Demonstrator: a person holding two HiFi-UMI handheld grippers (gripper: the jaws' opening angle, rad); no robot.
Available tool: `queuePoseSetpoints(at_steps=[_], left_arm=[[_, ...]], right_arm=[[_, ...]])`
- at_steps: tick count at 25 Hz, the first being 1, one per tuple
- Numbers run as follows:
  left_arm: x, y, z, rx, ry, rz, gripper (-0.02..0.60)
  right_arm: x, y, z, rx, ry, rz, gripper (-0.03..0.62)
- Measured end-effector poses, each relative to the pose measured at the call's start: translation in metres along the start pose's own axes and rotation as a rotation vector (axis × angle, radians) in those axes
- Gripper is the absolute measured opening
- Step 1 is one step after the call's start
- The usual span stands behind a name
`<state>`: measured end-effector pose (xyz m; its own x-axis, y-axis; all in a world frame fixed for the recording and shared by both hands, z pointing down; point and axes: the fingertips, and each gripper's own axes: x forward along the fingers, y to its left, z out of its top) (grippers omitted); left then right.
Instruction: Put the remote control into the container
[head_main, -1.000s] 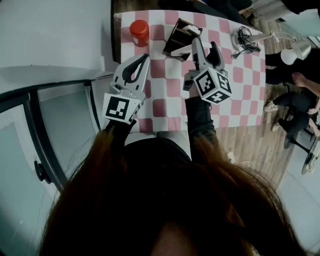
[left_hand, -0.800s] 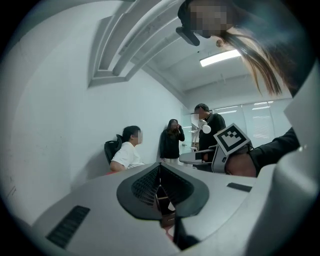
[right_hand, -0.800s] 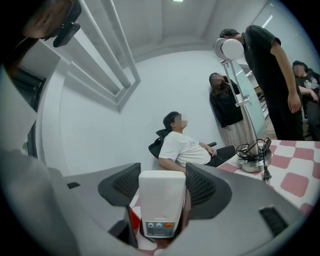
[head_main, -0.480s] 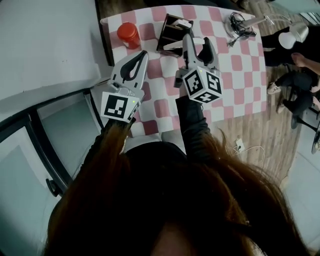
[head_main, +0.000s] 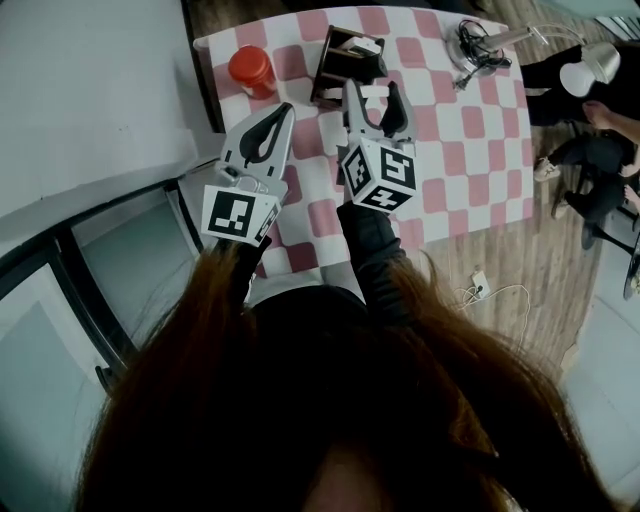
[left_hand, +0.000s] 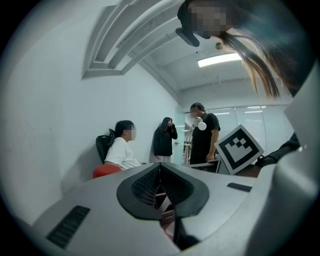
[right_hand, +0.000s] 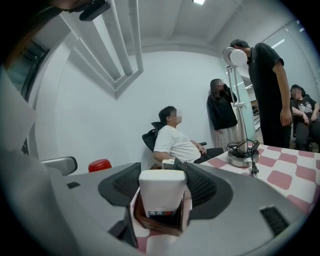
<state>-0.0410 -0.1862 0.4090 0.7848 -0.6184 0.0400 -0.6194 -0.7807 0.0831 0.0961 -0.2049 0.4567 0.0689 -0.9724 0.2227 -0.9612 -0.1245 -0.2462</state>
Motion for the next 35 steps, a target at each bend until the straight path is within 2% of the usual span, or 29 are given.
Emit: queuePoseSetpoints(at_steps=[5,10,14,17,18,19,21,35], left_arm=[[0.000,0.005,-0.001,-0.012,-0.003,0.010,0.009],[0.001,0.007,0.000,-0.018,-0.008,0.016,0.009],[0.001,0.011,0.003,-0.014,-0.016,0.023,0.009],[-0.001,0.015,0.004,-0.017,-0.016,0.033,0.009],[-0.001,0.016,0.004,-0.018,-0.017,0.035,0.009],[-0.001,0.017,0.005,-0.018,-0.019,0.036,0.009],[-0.001,0.017,0.006,-0.017,-0.026,0.037,0.009],[-0.008,0.016,0.022,-0.001,-0.062,0.041,0.009]], right_arm=[[0.006,0.004,-0.004,-0.038,0.020,0.014,0.270],[0.016,0.018,0.000,-0.162,0.055,0.089,0.270],[0.017,0.018,0.017,-0.206,0.006,0.090,0.270],[0.018,0.013,0.029,-0.174,-0.033,0.096,0.265],[0.019,0.011,0.033,-0.162,-0.044,0.104,0.220],[0.019,0.009,0.036,-0.155,-0.054,0.110,0.123],[0.020,0.007,0.039,-0.153,-0.064,0.124,0.032],[-0.013,0.012,0.074,-0.137,-0.194,0.201,0.017]])
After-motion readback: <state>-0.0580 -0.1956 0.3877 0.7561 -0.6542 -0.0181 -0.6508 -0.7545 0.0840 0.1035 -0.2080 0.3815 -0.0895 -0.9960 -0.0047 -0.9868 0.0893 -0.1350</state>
